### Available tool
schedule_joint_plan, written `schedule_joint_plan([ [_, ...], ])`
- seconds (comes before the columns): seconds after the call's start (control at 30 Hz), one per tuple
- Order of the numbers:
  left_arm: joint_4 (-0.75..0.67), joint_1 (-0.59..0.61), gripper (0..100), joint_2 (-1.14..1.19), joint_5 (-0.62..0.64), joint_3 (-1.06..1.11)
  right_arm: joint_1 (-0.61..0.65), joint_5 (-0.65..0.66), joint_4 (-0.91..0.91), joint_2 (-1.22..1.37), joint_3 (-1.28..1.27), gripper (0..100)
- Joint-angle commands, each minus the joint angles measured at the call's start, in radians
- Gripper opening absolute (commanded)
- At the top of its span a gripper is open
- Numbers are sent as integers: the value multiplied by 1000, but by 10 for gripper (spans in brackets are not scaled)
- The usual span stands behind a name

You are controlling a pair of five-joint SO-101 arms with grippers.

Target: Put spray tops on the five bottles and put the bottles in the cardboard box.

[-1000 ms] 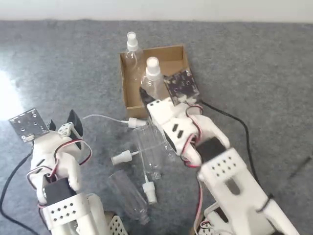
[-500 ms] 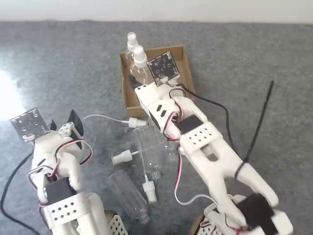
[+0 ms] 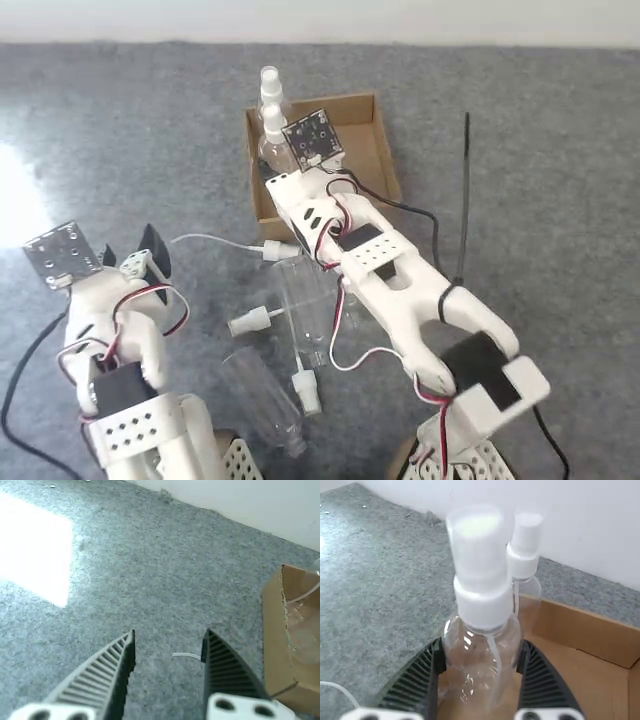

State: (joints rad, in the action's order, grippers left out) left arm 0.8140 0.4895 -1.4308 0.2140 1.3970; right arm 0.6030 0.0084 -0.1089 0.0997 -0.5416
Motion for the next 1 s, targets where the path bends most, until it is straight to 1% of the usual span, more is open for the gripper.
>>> schedule_joint_plan([
  [0.0,-32,2,207,-9,-5,-10,2,14,-76,24,78,51],
  [0.17,-32,2,207,-9,-5,-10,2,14,-128,62,78,51],
  [0.63,-32,-2,207,-9,-5,-10,7,14,-127,70,89,55],
  [0.97,-31,-2,207,-9,-5,-8,7,14,-128,171,149,56],
])
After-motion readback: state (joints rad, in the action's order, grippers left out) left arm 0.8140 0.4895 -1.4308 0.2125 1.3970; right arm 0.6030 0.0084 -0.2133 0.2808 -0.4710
